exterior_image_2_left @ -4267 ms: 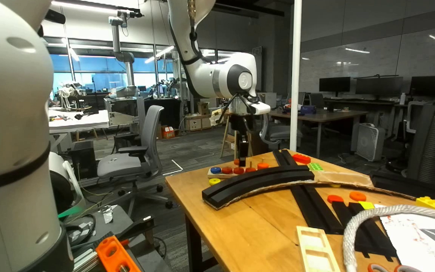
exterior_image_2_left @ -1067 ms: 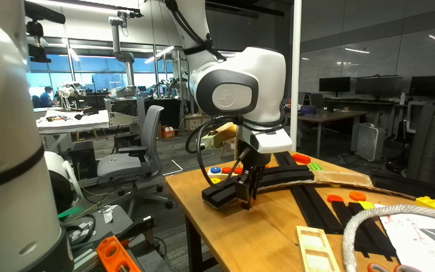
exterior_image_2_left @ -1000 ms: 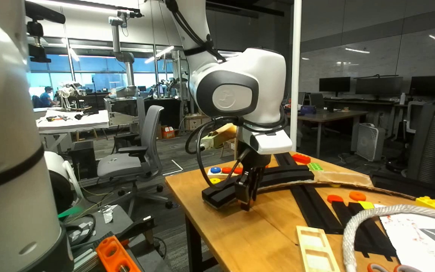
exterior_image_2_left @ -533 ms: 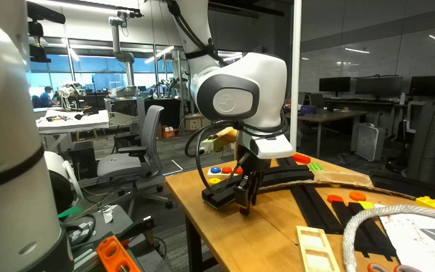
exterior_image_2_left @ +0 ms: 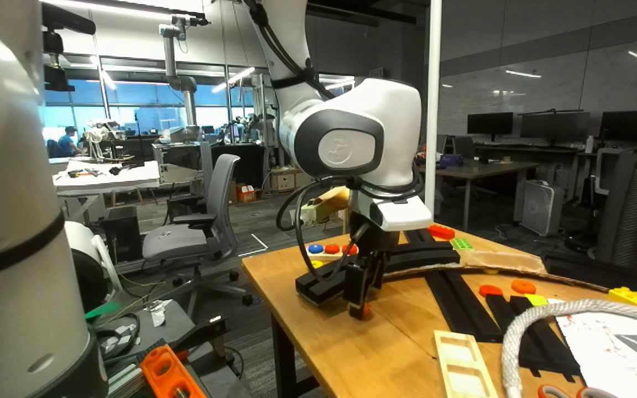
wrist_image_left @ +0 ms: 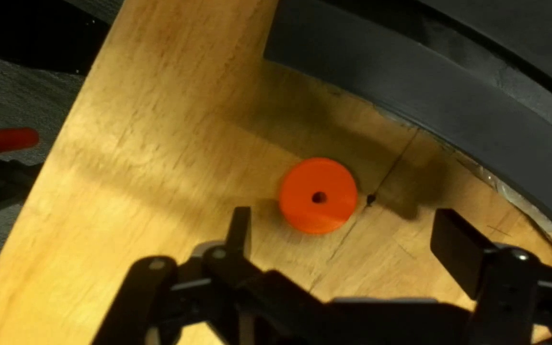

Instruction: Take the orange coin from the table and put it on the rack, then take a different orange coin from the rack and put it on the table, and put a yellow one on top of the orange one on the rack

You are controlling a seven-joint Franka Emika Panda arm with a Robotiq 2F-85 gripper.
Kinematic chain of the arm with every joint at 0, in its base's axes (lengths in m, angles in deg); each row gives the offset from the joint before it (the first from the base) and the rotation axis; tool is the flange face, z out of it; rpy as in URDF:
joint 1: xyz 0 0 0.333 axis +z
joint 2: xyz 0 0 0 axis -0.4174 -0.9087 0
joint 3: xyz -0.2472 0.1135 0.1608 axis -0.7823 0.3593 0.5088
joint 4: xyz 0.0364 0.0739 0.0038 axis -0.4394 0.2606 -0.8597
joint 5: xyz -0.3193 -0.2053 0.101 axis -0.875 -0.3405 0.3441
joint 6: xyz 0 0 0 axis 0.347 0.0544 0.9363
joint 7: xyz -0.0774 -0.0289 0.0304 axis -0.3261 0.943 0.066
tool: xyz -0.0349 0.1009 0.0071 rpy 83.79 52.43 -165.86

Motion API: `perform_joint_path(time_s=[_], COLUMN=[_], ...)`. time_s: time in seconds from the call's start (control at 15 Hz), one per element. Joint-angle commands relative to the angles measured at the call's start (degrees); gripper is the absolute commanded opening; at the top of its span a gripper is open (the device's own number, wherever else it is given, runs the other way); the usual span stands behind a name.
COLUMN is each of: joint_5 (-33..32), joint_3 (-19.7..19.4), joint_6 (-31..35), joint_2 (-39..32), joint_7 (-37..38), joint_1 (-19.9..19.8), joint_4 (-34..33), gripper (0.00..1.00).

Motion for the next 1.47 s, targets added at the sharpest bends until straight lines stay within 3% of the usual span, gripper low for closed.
perform_joint_path(time_s=[0.0, 0.4, 0.6, 0.87, 1.4], joint_5=[-10.05, -34.72, -39.21, -36.49, -21.12], joint_3=[-1.69, -1.64, 1.63, 5.01, 8.12], joint_6=[-0.54, -7.91, -12.88, -12.53, -5.15], joint_2=[1.34, 5.89, 8.91, 9.99, 7.43], joint_7=[7.62, 26.22, 30.76, 25.67, 0.85], joint_1=[3.38, 9.55, 9.16, 8.0, 8.61], joint_4=[-0.97, -4.24, -5.61, -6.02, -6.77], gripper=[1.0, 1.0, 1.0, 1.0, 1.0])
